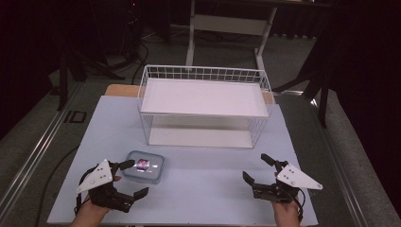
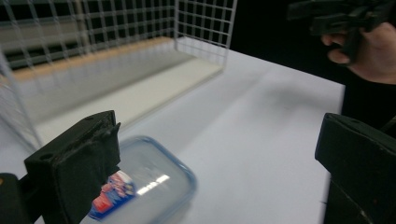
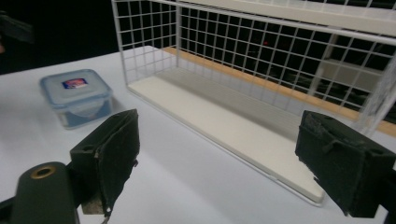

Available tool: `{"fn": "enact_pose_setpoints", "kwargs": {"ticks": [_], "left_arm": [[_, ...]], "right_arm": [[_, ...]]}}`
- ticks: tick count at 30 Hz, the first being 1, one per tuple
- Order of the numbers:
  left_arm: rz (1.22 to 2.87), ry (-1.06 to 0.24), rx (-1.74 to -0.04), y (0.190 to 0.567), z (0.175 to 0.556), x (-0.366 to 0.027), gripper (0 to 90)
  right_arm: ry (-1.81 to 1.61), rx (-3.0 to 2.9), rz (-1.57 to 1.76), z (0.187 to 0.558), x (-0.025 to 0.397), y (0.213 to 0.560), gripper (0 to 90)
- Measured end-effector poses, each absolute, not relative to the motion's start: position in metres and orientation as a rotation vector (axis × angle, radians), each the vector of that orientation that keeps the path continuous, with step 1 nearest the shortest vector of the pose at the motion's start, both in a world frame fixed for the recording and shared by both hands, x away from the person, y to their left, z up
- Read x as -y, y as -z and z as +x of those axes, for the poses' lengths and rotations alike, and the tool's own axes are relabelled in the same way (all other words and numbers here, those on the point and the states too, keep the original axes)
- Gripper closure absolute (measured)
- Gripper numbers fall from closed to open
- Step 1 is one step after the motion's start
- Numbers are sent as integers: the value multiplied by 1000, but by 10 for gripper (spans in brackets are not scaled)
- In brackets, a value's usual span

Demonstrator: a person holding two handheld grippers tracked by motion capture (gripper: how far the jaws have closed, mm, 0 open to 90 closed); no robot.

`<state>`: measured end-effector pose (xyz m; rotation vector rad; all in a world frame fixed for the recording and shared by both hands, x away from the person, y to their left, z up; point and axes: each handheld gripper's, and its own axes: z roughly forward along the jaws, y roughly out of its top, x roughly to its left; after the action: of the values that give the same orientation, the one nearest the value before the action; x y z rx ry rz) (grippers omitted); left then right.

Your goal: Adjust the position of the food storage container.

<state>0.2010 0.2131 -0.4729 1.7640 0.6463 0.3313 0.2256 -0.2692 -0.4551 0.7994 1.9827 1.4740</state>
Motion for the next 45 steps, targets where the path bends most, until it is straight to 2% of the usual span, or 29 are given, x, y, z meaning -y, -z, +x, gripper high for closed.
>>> {"fn": "enact_pose_setpoints", "kwargs": {"ticks": [8,12,16,17,19,21,22,24,28,29,30,35,40,45], "left_arm": [[1750,-324,-635,461,196,-209,8],[1740,-332,-638,451,203,-220,8],[1743,-399,-678,444,212,-234,11],[1741,-410,-680,443,213,-238,52],[1743,-445,-711,442,218,-249,78],[1750,-502,-741,444,222,-257,196],[1753,-509,-753,446,225,-262,196],[1766,-538,-799,451,229,-271,341],[1792,-567,-900,467,237,-285,549],[1809,-577,-930,473,239,-289,665],[1820,-578,-958,478,241,-291,665],[1932,-571,-1056,499,249,-295,891],[2064,-521,-1075,517,255,-287,900],[2099,-453,-1048,525,259,-282,900]], "right_arm": [[-1471,-1981,780,222,267,454,130],[-1509,-1960,803,221,269,453,128],[-1512,-1958,804,222,269,452,129],[-1503,-1960,805,222,268,453,129],[-1501,-1968,810,222,267,453,129],[-1507,-1978,811,223,266,454,130],[-1507,-1978,811,223,266,454,130],[-1511,-1984,816,223,265,455,130],[-1515,-1991,817,223,264,456,131],[-1507,-1984,817,223,264,456,131],[-1507,-1984,817,223,264,456,131],[-1515,-1980,823,223,265,456,131],[-1518,-1987,825,223,264,457,131],[-1522,-1993,832,224,264,458,131]]}}
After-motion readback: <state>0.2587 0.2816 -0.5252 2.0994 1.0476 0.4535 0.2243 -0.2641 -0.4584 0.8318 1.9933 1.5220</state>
